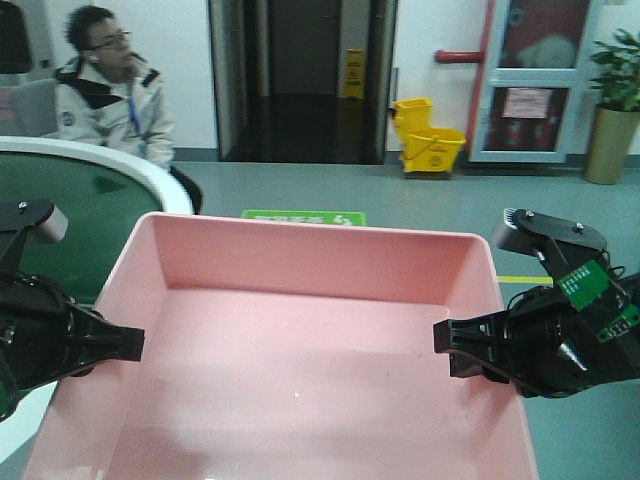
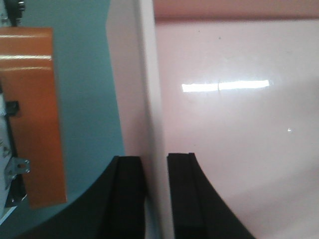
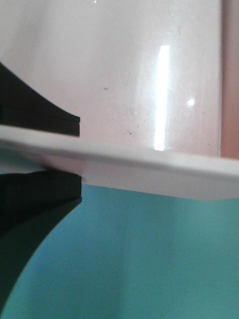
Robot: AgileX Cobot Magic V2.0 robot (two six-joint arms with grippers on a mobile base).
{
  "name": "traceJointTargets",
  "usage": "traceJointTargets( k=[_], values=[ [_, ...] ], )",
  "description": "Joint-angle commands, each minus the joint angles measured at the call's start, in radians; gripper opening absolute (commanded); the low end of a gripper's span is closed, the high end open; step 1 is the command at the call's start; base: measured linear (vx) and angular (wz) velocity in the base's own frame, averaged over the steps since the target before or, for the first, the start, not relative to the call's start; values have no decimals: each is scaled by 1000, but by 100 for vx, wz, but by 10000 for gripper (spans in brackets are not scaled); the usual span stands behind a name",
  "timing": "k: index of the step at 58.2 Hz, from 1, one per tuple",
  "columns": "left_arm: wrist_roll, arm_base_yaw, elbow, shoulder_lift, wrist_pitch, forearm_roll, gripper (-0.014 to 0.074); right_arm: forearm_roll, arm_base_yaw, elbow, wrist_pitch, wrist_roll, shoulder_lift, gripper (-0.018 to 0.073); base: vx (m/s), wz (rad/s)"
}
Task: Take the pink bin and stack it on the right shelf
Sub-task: 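Hold the pink bin with both grippers while the base drives to the shelf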
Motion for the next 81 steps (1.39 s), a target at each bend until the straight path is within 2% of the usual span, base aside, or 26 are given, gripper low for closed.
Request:
traceJointTargets(
  k=[1, 43, 81],
  values=[
    [11, -1, -31, -38, -75, -34, -5, -27, -12, -36, -39, 9, -30, -8, 14, -44],
    [11, -1, -31, -38, -75, -34, -5, -26, -12, -36, -23, 9, -30, -8, 26, -38],
    [11, -1, -31, -38, -75, -34, -5, -26, -12, -36, -24, 9, -30, -8, 43, -12]
  ],
)
